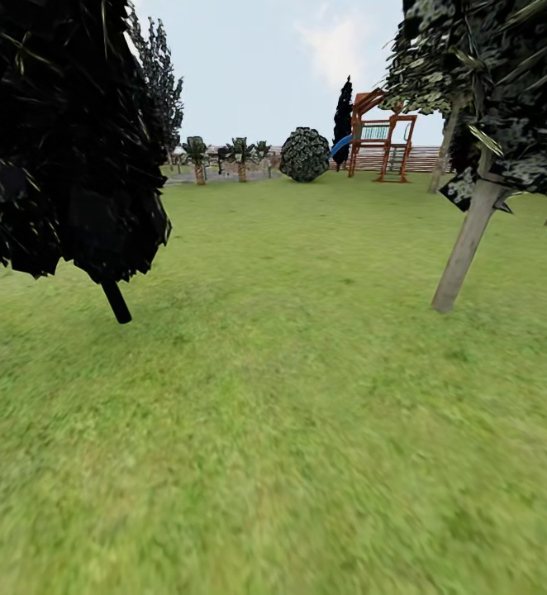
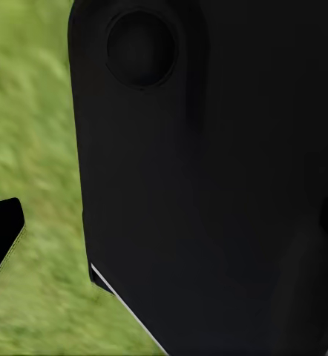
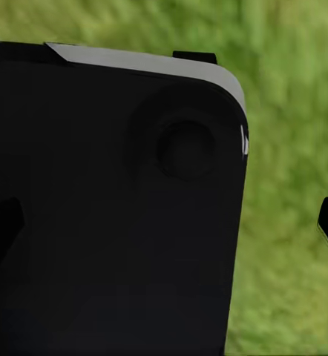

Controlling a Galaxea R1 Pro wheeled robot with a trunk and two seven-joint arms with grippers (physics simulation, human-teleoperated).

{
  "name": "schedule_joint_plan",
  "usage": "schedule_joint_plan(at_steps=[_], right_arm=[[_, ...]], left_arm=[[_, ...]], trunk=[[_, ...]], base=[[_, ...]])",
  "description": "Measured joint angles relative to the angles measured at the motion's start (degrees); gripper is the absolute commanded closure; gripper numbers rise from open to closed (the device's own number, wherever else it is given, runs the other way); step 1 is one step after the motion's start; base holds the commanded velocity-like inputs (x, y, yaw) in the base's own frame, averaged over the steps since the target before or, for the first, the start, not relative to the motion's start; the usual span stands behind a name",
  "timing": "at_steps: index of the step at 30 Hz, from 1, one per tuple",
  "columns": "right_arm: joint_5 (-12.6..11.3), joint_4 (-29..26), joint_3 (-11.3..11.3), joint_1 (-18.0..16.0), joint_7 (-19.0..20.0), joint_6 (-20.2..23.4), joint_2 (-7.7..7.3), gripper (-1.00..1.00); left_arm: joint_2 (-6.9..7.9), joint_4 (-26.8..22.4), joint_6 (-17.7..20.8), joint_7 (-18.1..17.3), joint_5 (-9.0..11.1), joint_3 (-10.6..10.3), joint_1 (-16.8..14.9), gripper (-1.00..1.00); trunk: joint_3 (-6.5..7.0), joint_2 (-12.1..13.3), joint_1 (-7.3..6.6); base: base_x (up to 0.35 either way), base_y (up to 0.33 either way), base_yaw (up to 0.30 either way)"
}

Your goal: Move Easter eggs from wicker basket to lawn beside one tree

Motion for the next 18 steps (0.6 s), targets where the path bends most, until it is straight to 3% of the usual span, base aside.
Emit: schedule_joint_plan(at_steps=[18], right_arm=[[0.12, 0.03, 0.01, 0.0, 0.07, -0.05, 0.13, -1.0]], left_arm=[[0.0, 0.0, 0.0, 0.0, 0.0, -0.02, 0.0, -1.0]], trunk=[[0.03, 0.0, 0.0]], base=[[0.34, 0.0, -0.005]])
